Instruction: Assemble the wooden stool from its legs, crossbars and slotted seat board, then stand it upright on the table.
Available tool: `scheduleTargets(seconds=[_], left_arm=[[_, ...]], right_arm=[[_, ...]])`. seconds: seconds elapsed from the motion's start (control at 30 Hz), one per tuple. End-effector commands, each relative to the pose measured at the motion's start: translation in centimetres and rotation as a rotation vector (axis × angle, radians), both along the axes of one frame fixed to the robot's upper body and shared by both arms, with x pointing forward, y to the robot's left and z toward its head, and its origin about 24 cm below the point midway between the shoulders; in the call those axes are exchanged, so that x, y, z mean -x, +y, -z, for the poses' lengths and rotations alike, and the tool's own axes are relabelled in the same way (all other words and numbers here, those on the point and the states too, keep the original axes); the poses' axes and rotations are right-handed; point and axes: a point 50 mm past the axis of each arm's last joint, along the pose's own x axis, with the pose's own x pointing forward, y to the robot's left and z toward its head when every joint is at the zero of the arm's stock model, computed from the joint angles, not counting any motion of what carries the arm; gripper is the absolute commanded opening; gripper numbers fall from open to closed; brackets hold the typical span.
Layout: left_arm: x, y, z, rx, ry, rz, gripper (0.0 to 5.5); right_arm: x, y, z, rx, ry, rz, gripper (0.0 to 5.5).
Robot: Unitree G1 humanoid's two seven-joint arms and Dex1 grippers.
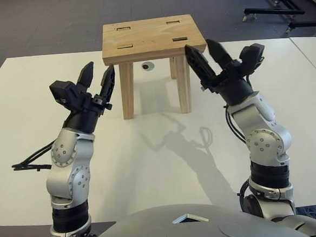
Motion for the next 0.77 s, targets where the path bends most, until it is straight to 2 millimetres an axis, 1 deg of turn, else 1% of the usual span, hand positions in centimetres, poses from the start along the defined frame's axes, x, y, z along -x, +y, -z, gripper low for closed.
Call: scheduleTargets(seconds=[0.03, 0.1, 0.2, 0.33, 0.63, 0.77], left_arm=[[0.3, 0.2, 1.2, -0.099, -0.014, -0.149, 2.86], [0.3, 0.5, 1.2, -0.119, -0.032, -0.209, 2.86], [0.2, 0.3, 0.9, -0.162, -0.073, -0.205, 2.86], [0.1, -0.1, 0.7, -0.161, -0.099, -0.207, 3.49], [-0.4, -0.1, 0.6, -0.169, -0.121, -0.230, 3.49], [-0.4, -0.3, 0.4, -0.159, -0.137, -0.233, 3.49]], right_arm=[[1.7, 0.9, 3.0, 0.124, -0.009, 0.120, 5.25], [2.5, 1.0, 3.9, 0.158, -0.031, 0.154, 5.25], [2.6, 1.4, 3.8, 0.172, -0.088, 0.188, 5.25], [2.2, 1.7, 3.4, 0.188, -0.136, 0.231, 5.28], [1.5, 2.1, 2.6, 0.198, -0.176, 0.264, 5.28], [0.6, 1.6, 1.5, 0.157, -0.168, 0.322, 5.28]])
